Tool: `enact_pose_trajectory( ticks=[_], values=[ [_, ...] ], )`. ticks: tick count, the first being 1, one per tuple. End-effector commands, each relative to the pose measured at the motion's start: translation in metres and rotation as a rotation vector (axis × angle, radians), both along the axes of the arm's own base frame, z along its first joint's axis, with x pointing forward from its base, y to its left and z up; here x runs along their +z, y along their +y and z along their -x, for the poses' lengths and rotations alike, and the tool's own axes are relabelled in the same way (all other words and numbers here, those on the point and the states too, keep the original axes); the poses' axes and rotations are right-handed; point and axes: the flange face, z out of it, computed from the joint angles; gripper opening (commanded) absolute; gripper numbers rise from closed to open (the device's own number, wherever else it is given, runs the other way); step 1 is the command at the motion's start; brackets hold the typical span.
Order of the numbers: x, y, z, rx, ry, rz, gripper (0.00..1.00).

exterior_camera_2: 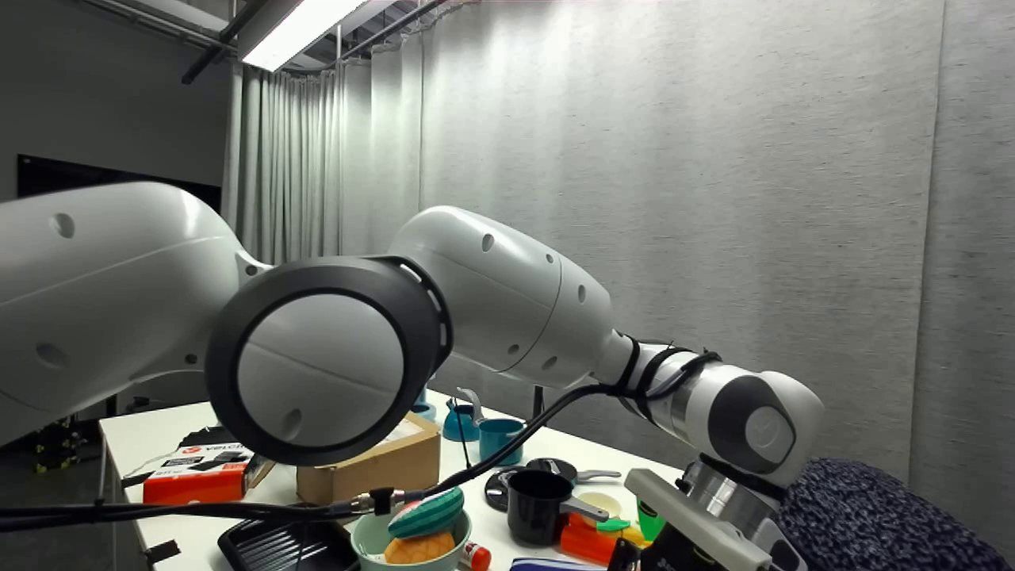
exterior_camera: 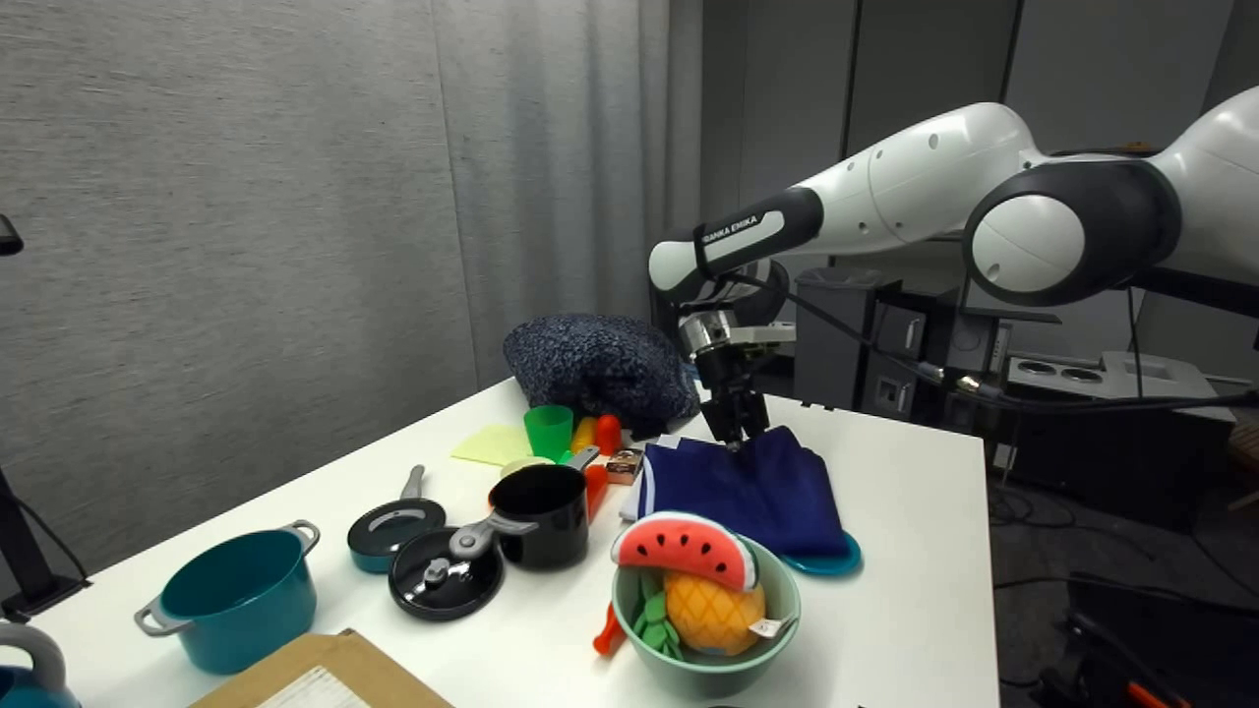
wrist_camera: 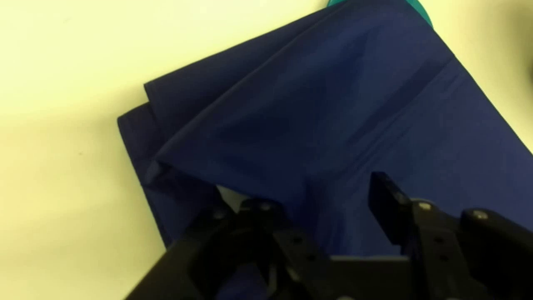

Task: Cover the fruits plush toy with the blue cloth

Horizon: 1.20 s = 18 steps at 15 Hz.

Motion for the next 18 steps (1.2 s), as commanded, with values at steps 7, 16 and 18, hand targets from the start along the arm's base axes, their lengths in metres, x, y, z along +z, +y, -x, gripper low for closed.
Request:
enact_pose_trajectory(
  ticks=[7,16,18],
  values=[
    [0.032,0.035,-0.024,0.05,-0.064,0.086,0.0],
    [0.08,0.167,-0.078,0.016,-0.252,0.32,0.0],
    [0.082,0.193,-0.083,-0.021,-0.261,0.391,0.0]
  ],
)
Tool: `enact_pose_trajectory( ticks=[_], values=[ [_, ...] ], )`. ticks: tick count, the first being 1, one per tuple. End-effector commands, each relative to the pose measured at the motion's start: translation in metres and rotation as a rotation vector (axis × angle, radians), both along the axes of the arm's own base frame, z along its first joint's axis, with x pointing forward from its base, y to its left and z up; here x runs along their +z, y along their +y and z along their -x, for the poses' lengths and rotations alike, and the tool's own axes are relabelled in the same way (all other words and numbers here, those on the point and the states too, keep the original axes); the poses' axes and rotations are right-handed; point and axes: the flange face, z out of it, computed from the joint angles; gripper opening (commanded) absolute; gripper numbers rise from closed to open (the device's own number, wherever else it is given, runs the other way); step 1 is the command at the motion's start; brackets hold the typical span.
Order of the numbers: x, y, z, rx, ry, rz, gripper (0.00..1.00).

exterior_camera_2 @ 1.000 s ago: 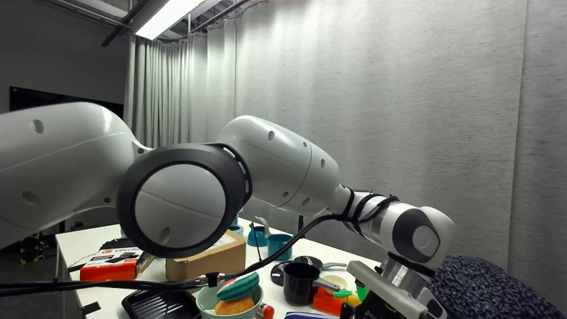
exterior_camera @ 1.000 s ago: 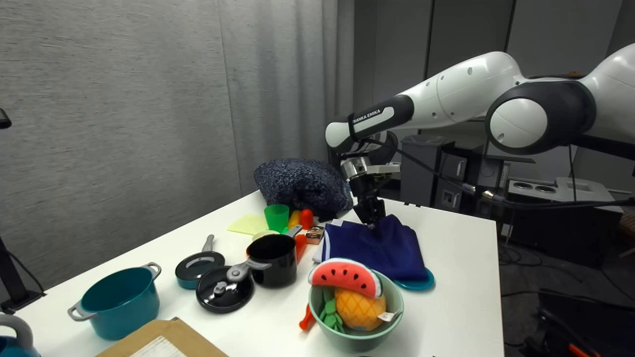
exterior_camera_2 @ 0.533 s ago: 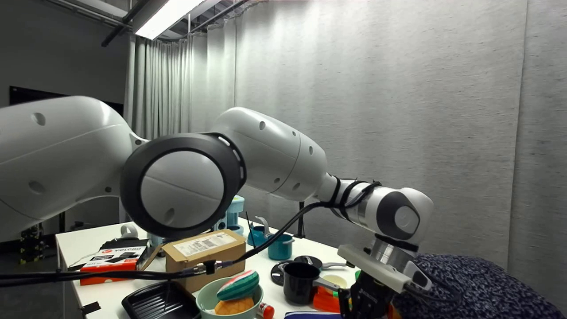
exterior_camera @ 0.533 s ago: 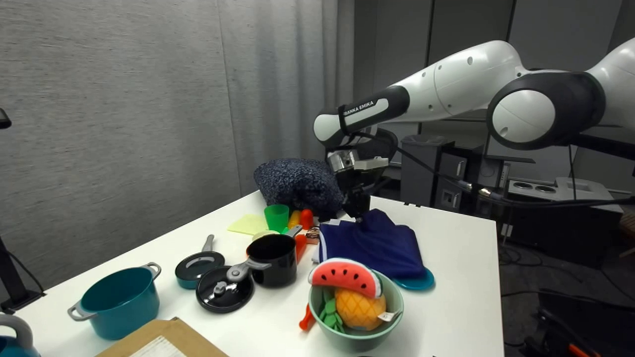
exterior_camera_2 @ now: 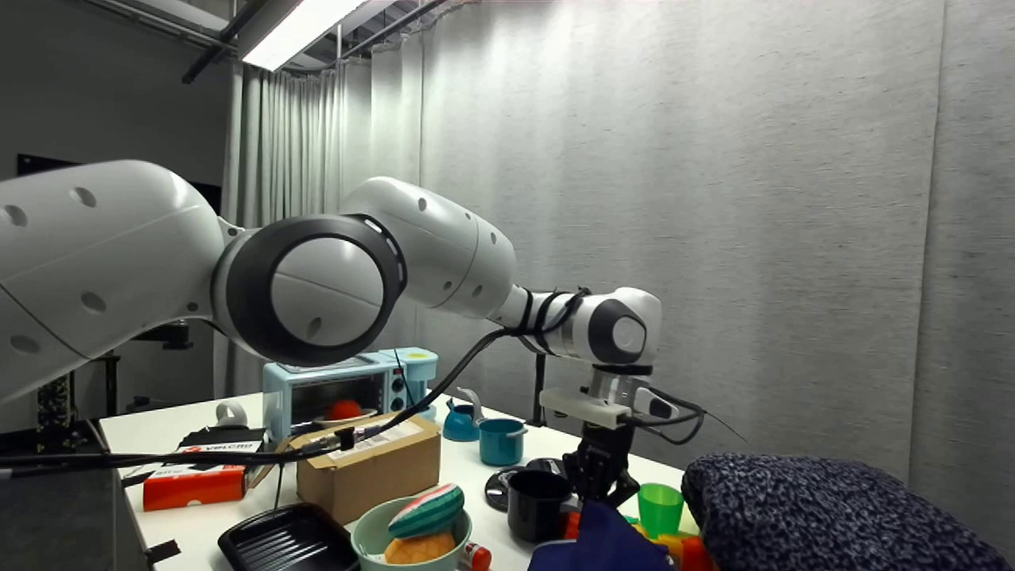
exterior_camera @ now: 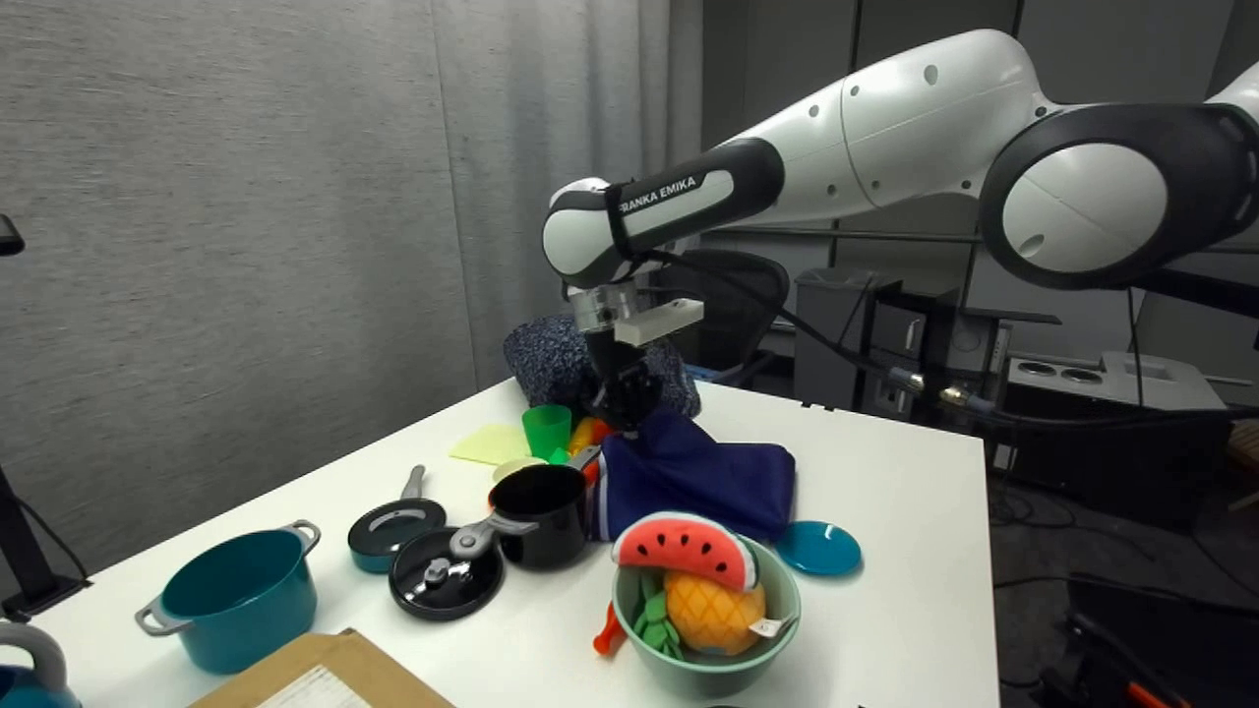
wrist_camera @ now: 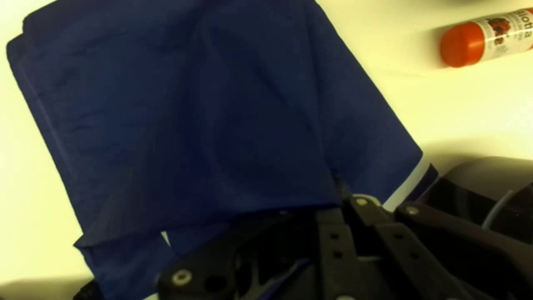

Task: Cover the fruits plush toy with the blue cloth

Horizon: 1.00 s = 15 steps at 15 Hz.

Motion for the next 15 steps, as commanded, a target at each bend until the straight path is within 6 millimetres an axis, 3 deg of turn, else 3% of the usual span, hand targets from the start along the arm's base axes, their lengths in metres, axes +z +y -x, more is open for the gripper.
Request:
enact_pose_trajectory(
  ticks=[1,4,8,10,15],
  values=[
    [0.007,0.038,-0.003,-0.062,-0.031,0.123,0.0],
    [0.006,0.08,-0.011,-0.098,-0.099,0.198,0.0],
    [0.032,0.099,-0.009,-0.062,-0.196,0.235,0.0],
    [0.053,0.097,-0.006,-0.024,-0.233,0.231,0.0],
    [0.111,0.066,0.02,-0.011,-0.275,0.27,0.0]
  ],
)
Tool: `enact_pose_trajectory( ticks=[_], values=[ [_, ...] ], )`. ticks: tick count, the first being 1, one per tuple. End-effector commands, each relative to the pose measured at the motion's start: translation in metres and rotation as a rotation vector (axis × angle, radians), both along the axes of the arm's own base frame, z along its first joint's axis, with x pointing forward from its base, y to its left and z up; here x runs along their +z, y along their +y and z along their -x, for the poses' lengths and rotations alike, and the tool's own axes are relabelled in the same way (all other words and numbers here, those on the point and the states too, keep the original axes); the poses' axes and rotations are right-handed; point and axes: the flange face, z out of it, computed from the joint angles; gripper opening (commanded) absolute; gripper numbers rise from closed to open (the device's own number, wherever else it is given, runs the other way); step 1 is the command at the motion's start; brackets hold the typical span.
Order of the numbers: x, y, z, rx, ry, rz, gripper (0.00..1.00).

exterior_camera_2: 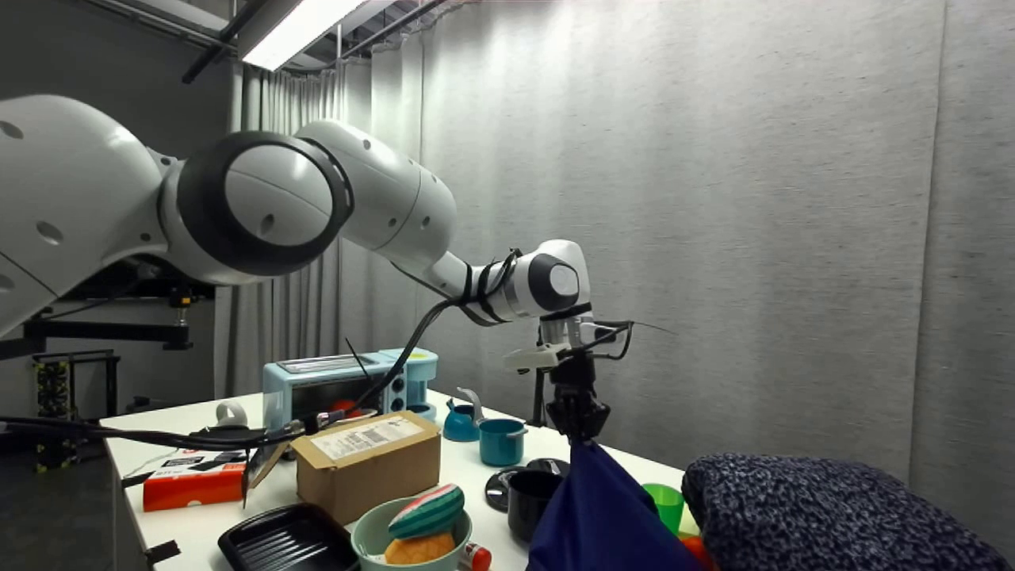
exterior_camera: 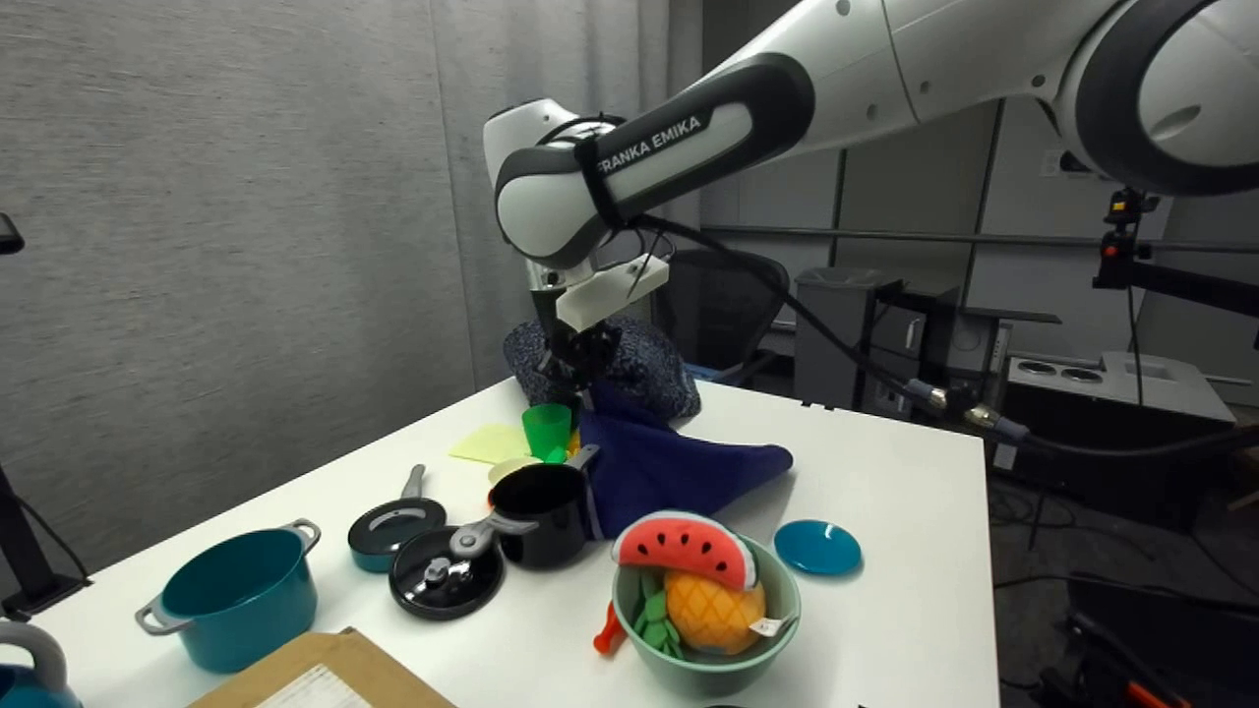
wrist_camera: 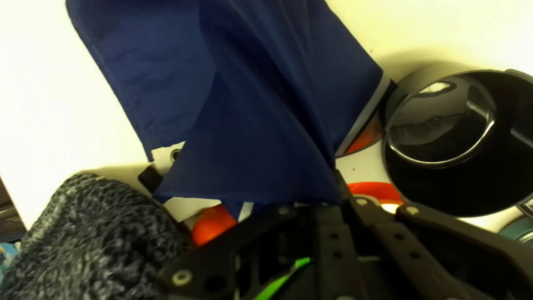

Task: Cover the fruits plush toy with the blue cloth

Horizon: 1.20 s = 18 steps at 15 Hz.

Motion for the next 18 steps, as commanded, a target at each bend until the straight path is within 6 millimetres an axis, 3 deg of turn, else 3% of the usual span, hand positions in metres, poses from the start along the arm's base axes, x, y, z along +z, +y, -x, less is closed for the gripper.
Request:
enact_pose_trajectory(
  ticks=[1,6,8,10,11,13,18],
  values=[
    [0.041,-0.018,0.032,0.032,-0.031,0.023,0.0],
    [0.07,-0.042,0.069,0.06,-0.062,0.049,0.0],
    [0.069,-0.057,0.084,0.049,-0.051,0.042,0.0],
    [0.056,-0.086,0.095,-0.007,-0.011,0.035,0.0],
    [0.061,-0.063,0.078,0.0,-0.023,0.037,0.0],
    [0.056,-0.072,0.081,-0.013,-0.012,0.035,0.01],
    [0.055,-0.063,0.079,-0.012,-0.022,0.046,0.0]
  ],
)
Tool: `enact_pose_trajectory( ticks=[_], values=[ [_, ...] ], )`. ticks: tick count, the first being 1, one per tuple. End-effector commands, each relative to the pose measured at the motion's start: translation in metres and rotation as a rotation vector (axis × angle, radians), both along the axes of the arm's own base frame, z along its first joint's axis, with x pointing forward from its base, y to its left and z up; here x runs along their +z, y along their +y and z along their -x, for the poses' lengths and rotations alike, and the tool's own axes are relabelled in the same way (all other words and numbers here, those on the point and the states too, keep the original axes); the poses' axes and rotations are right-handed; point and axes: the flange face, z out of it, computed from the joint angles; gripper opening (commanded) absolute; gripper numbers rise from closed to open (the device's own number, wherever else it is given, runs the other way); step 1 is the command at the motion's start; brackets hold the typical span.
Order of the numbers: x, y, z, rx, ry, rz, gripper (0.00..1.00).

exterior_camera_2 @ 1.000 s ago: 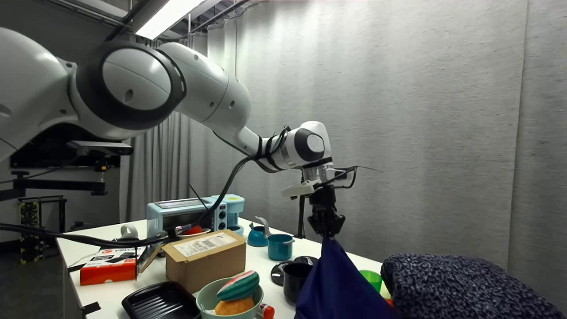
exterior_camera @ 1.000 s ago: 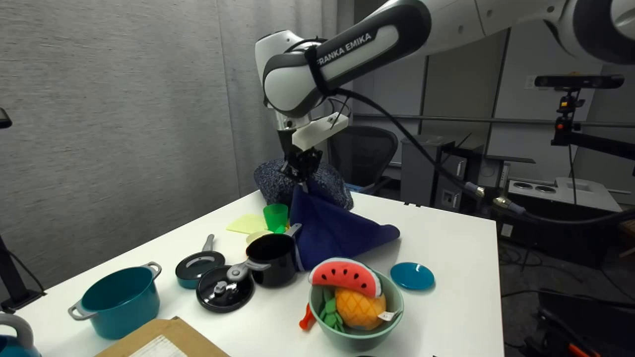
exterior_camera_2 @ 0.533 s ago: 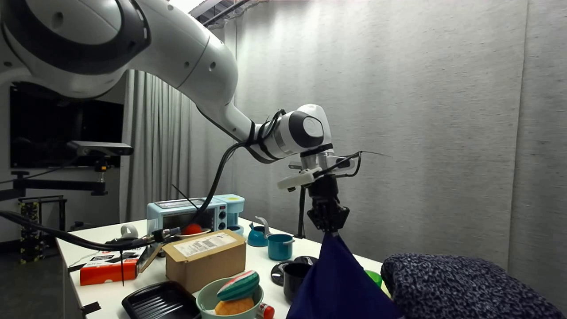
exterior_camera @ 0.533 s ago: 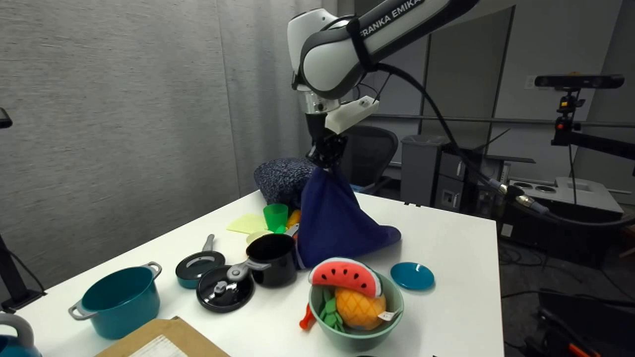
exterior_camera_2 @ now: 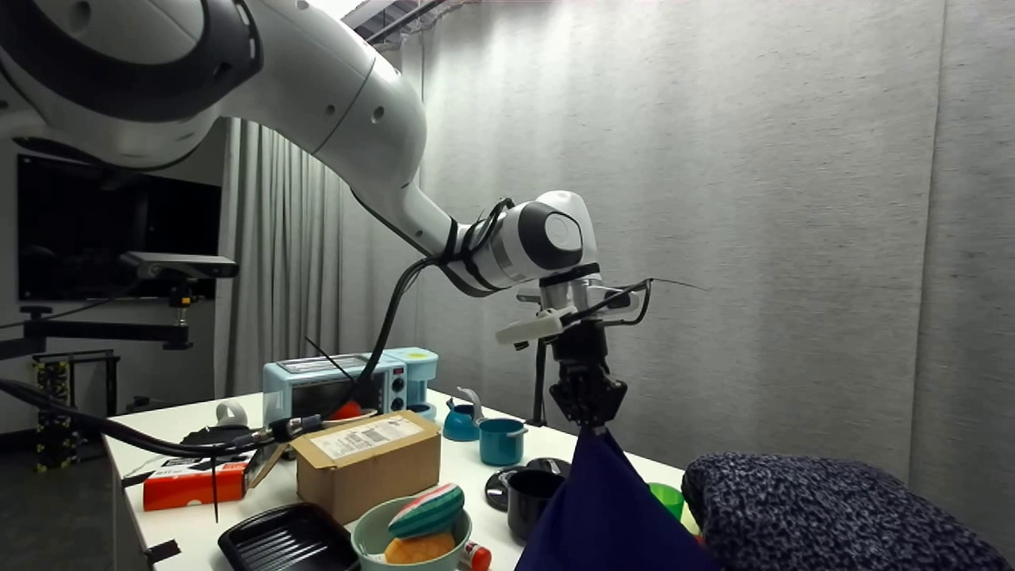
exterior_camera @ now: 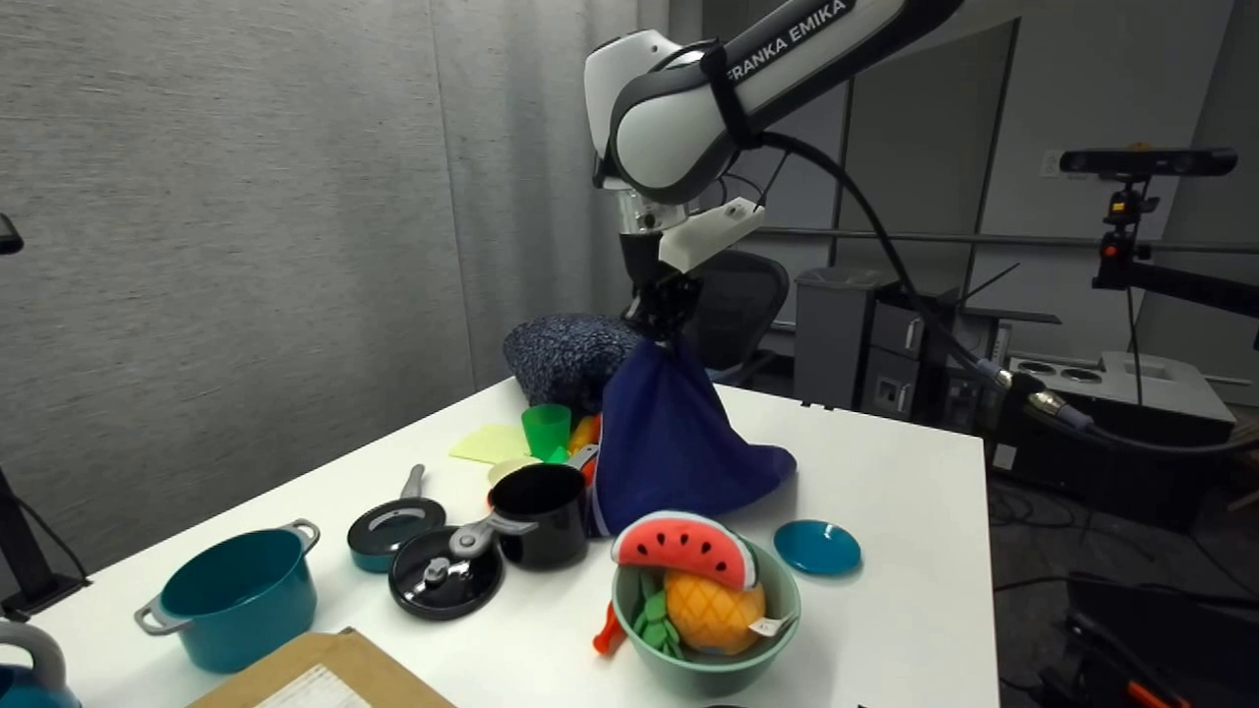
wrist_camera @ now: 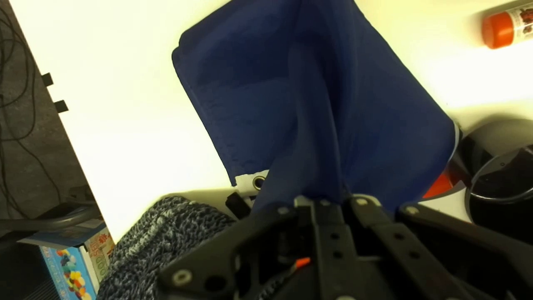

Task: Cover the fruits plush toy with the blue cloth

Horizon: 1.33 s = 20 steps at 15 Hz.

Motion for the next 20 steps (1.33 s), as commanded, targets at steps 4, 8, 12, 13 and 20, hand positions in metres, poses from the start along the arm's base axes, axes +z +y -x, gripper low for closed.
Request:
enact_pose_trajectory(
  ticks=[4,8,12,13,20],
  values=[
    [0.005,0.021,-0.005,0.002,-0.078,0.116,0.0],
    [0.004,0.094,-0.005,0.126,-0.124,0.191,0.0],
    [-0.005,0.189,0.008,0.302,-0.113,0.084,0.0],
    [-0.005,0.206,0.011,0.326,-0.105,0.044,0.0],
    [-0.039,0.27,0.03,0.516,0.095,-0.17,0.0]
  ],
)
